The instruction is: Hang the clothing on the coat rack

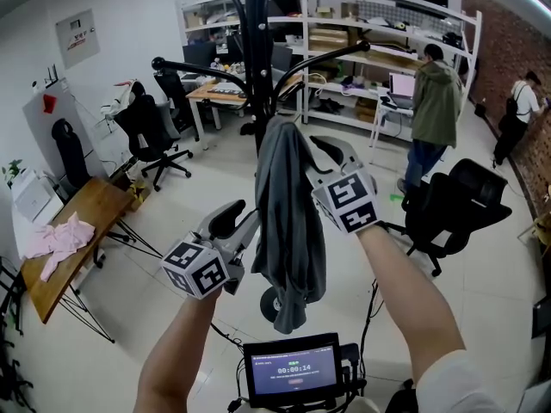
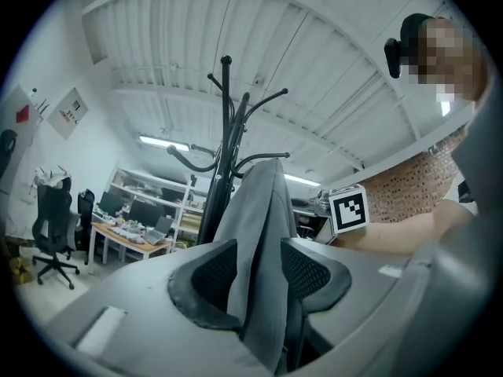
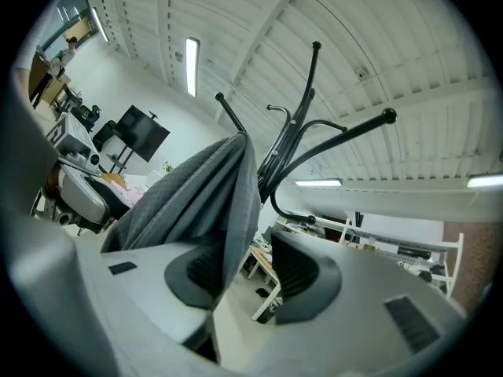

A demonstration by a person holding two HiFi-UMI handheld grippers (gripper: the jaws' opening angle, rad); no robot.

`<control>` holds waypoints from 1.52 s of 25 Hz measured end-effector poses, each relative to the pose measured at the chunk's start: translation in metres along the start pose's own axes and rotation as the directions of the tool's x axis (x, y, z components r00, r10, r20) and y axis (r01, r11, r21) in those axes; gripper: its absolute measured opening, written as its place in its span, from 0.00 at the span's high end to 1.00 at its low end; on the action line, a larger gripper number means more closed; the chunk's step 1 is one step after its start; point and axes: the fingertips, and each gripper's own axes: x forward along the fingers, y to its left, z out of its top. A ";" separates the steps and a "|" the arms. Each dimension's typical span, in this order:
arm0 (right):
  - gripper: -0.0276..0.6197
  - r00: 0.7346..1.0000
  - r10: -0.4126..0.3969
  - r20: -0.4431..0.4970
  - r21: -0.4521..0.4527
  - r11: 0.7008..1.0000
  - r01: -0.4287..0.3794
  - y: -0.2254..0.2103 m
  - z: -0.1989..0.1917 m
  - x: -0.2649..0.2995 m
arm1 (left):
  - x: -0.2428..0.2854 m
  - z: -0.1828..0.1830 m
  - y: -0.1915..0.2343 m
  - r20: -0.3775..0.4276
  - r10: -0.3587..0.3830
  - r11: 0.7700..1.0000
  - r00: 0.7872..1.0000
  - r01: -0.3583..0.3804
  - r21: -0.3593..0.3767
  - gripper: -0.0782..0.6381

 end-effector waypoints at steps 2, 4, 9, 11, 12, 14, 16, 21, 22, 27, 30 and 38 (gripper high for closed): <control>0.65 1.000 0.004 -0.004 -0.002 1.000 -0.004 -0.001 -0.001 -0.002 | 0.004 -0.001 -0.002 -0.003 -0.002 1.000 1.000 0.002 -0.007 0.65; 0.65 1.000 0.008 -0.009 -0.010 1.000 -0.008 -0.001 -0.003 -0.004 | 0.008 -0.001 -0.004 -0.004 -0.007 1.000 1.000 0.007 -0.008 0.65; 0.65 1.000 0.007 -0.008 -0.007 1.000 -0.007 -0.005 -0.003 -0.013 | 0.008 -0.002 -0.006 -0.008 -0.011 1.000 1.000 0.011 -0.007 0.66; 0.65 1.000 0.006 -0.012 -0.004 1.000 -0.006 -0.006 -0.006 -0.015 | 0.007 -0.003 -0.006 -0.009 -0.009 1.000 1.000 0.009 -0.012 0.66; 0.65 1.000 0.007 -0.014 -0.003 1.000 -0.007 -0.005 -0.007 -0.016 | 0.007 -0.004 -0.007 -0.009 -0.009 1.000 1.000 0.009 -0.014 0.66; 0.65 1.000 0.012 -0.016 0.000 1.000 -0.012 -0.003 -0.009 -0.019 | 0.006 -0.005 -0.008 -0.010 -0.010 1.000 1.000 0.010 -0.016 0.66; 0.65 1.000 0.021 -0.016 0.007 1.000 -0.021 0.002 -0.011 -0.022 | 0.004 -0.006 -0.010 -0.009 -0.010 1.000 1.000 0.009 -0.018 0.66; 0.65 0.999 0.026 -0.021 0.023 0.999 -0.025 0.009 -0.022 -0.029 | -0.001 -0.012 -0.012 -0.011 -0.005 0.999 1.000 0.004 -0.032 0.66; 0.65 0.999 0.024 -0.023 0.029 0.999 -0.024 0.009 -0.026 -0.031 | -0.002 -0.013 -0.011 -0.012 -0.003 0.999 1.000 0.003 -0.035 0.66; 0.65 0.999 0.030 -0.030 0.052 0.998 -0.029 0.017 -0.032 -0.037 | -0.004 -0.019 -0.014 -0.017 -0.004 0.999 1.000 0.003 -0.046 0.66; 0.65 0.999 0.035 -0.032 0.060 0.998 -0.033 0.021 -0.035 -0.042 | -0.005 -0.022 -0.017 -0.020 -0.008 0.999 1.000 0.007 -0.051 0.66; 0.65 0.999 0.028 -0.036 0.102 0.995 -0.024 0.032 -0.043 -0.060 | -0.011 -0.030 -0.028 -0.023 -0.014 0.998 1.000 0.012 -0.069 0.66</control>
